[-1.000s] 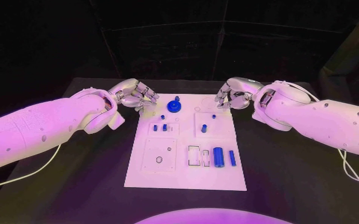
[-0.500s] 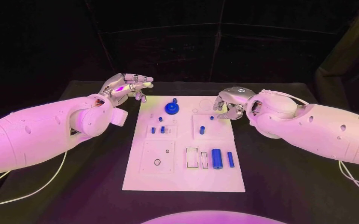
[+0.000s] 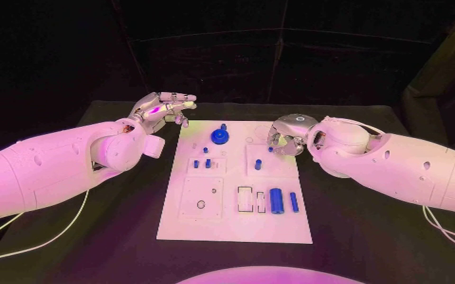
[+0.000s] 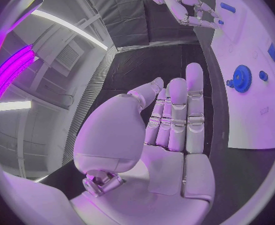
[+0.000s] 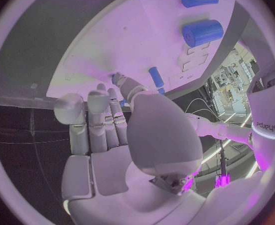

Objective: Assemble the parts on the task board

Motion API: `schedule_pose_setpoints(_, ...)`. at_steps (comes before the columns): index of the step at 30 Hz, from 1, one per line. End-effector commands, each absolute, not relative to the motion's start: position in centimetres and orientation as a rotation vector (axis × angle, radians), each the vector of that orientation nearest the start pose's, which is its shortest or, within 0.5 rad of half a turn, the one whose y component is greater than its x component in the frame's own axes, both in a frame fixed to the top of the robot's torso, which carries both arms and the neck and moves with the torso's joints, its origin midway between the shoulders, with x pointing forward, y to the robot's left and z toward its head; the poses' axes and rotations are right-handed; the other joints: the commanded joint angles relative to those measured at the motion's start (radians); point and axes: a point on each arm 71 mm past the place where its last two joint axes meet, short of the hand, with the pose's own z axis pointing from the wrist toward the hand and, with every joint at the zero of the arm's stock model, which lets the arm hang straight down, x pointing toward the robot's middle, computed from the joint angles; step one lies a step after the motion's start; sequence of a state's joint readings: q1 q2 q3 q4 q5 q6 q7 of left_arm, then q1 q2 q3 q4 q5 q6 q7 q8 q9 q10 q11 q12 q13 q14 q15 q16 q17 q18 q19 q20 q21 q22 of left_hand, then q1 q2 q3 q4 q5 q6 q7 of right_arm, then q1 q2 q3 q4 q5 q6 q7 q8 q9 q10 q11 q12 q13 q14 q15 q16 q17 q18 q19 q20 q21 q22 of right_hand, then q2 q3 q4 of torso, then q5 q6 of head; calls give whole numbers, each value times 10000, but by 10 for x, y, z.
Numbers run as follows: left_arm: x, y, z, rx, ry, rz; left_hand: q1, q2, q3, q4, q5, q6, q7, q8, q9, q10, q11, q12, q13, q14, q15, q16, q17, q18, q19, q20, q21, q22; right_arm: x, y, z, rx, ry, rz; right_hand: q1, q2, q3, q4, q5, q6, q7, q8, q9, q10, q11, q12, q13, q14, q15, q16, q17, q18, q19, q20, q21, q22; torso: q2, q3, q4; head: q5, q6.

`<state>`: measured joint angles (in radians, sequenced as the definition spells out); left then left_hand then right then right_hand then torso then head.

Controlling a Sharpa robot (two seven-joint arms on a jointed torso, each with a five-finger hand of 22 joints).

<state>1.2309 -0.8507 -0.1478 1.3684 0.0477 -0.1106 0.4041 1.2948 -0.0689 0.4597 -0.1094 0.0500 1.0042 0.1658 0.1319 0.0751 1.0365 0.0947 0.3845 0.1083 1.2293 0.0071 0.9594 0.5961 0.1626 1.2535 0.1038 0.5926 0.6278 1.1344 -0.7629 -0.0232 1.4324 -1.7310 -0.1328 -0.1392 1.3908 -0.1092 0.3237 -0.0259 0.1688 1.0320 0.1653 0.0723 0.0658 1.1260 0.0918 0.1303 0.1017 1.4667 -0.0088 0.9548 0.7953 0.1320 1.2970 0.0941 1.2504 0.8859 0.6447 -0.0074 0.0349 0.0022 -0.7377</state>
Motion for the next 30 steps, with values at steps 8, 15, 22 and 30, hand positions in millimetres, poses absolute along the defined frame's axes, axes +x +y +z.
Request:
schedule_pose_setpoints(8, 503, 252, -208, -11735, 14982, -15626, 189, 65, 91, -183, -10, -28, 90, 40, -34, -78, 28, 95, 8, -127, 9, -46, -63, 191, -82, -7, -51, -13, 485, -177, -234, -4719, 18254, 4636, -27, -15, 675, -141, -196, 62, -11, -46, 9, 183, -3, -48, -199, -25, 68, 145, 3, -85, 36, 62, 103, 48, -8, 0, 0, 63, -92)
schedule_pose_setpoints(15, 504, 253, -209, -11795, 15063, -15538, 234, 83, 139, -257, -10, -78, 147, 31, -50, -130, 65, 122, 3, -158, 26, -42, -97, 185, -99, -4, -51, -8, 485, -175, -239, -4706, 18439, 4676, -237, 104, 1157, -105, -247, 314, -89, 19, 34, 407, -78, 30, -288, 32, 16, 407, 212, -116, 123, 26, 228, 252, -14, 5, -10, 74, -73)
schedule_pose_setpoints(22, 504, 253, -209, -11819, 15085, -15497, 241, 83, 148, -282, -10, -90, 174, 35, -52, -154, 84, 132, 1, -170, 38, -40, -110, 181, -107, 0, -50, -5, 485, -174, -241, -4635, 18510, 4613, -379, 200, 1554, -90, -431, 513, -153, 55, 48, 597, -145, 101, -320, 57, -31, 576, 327, -136, 174, -13, 318, 384, -2, 2, -12, 94, -117)
schedule_pose_setpoints(30, 503, 258, -209, -11885, 15012, -15296, 257, 83, 164, -338, -9, -135, 211, 40, -59, -212, 116, 157, -4, -156, 62, 1, -128, 173, -76, 15, -10, 21, 488, -175, -242, -4497, 18436, 4471, -417, 382, 2261, -209, -885, 821, -238, 104, 70, 874, -238, 202, -323, 83, -106, 838, 517, -179, 259, -89, 483, 646, -10, 4, -22, 127, -133)
